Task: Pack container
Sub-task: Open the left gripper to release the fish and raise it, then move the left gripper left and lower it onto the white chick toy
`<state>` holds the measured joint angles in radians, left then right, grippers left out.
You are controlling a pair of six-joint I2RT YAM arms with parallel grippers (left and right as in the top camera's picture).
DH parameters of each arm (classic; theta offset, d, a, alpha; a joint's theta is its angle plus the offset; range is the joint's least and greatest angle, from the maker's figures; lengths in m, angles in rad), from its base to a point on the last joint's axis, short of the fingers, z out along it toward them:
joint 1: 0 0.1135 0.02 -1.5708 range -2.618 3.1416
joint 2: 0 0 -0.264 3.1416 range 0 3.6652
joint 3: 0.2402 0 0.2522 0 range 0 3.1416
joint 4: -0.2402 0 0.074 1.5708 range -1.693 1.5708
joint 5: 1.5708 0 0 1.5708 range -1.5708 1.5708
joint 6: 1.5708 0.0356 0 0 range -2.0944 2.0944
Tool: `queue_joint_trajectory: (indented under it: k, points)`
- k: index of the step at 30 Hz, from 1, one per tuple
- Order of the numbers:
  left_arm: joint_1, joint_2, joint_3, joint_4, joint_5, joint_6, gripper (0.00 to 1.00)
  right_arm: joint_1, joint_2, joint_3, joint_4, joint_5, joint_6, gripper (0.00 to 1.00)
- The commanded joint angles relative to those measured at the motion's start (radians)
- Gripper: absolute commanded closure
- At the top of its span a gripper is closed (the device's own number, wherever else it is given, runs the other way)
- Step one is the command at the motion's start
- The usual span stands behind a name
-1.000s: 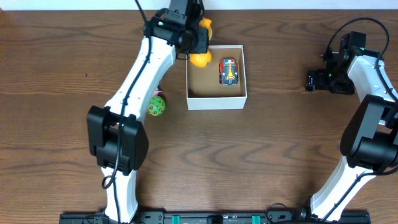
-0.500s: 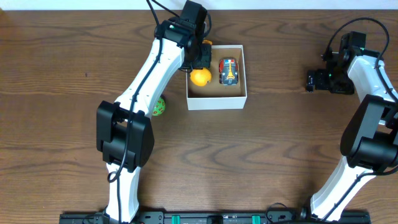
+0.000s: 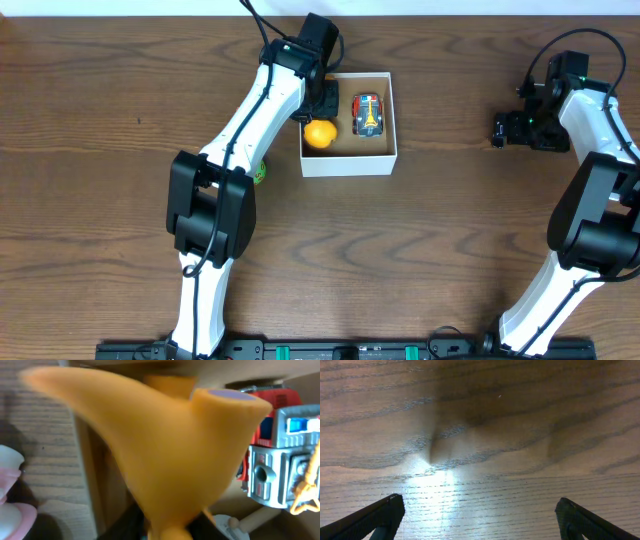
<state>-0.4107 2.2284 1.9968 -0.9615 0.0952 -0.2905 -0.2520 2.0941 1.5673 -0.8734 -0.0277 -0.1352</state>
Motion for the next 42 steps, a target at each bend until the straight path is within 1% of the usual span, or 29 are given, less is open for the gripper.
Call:
queue_joint_trajectory:
  k: [1, 2, 3, 10, 13, 15, 18, 24, 28, 30, 32, 36, 39, 42]
  points:
    - [0.000, 0.001, 0.003, 0.000, -0.033, -0.003, 0.66, 0.008, -0.010, -0.003, -0.001, -0.006, 0.008, 0.01]
    - [0.000, 0.001, 0.003, 0.001, -0.033, -0.003, 0.62, 0.008, -0.010, -0.003, -0.001, -0.006, 0.008, 0.01]
    - [0.000, 0.001, 0.003, 0.001, -0.033, -0.003, 0.61, 0.008, -0.010, -0.003, 0.000, -0.006, 0.008, 0.01]
    - [0.000, 0.001, 0.003, 0.000, -0.033, -0.003, 0.60, 0.008, -0.010, -0.003, -0.001, -0.006, 0.008, 0.01]
    - [0.001, -0.003, 0.004, 0.001, -0.034, -0.003, 0.56, 0.008, -0.010, -0.003, -0.001, -0.006, 0.008, 0.01]
    - [0.005, -0.015, 0.007, 0.002, -0.037, -0.003, 0.56, 0.008, -0.010, -0.003, 0.000, -0.006, 0.008, 0.01]
    - [0.023, -0.046, 0.027, 0.011, -0.037, -0.007, 0.56, 0.008, -0.010, -0.003, -0.001, -0.006, 0.008, 0.01]
    - [0.077, -0.133, 0.084, 0.053, -0.036, -0.083, 0.55, 0.008, -0.010, -0.003, -0.001, -0.006, 0.008, 0.01]
    - [0.099, -0.208, 0.085, 0.066, -0.042, -0.089, 0.55, 0.008, -0.010, -0.003, 0.000, -0.006, 0.008, 0.01]
    - [0.109, -0.236, 0.084, 0.045, -0.067, -0.089, 0.55, 0.008, -0.010, -0.003, -0.001, -0.006, 0.008, 0.01]
    - [0.120, -0.260, 0.084, -0.002, -0.129, -0.089, 0.55, 0.008, -0.010, -0.003, -0.001, -0.006, 0.008, 0.01]
    - [0.150, -0.275, 0.084, -0.177, -0.263, -0.089, 0.55, 0.008, -0.010, -0.003, 0.000, -0.006, 0.008, 0.01]
    - [0.167, -0.264, 0.066, -0.297, -0.267, -0.094, 0.55, 0.008, -0.010, -0.003, -0.001, -0.006, 0.008, 0.01]
    - [0.163, -0.253, 0.043, -0.311, -0.259, -0.148, 0.56, 0.008, -0.010, -0.003, 0.000, -0.006, 0.008, 0.01]
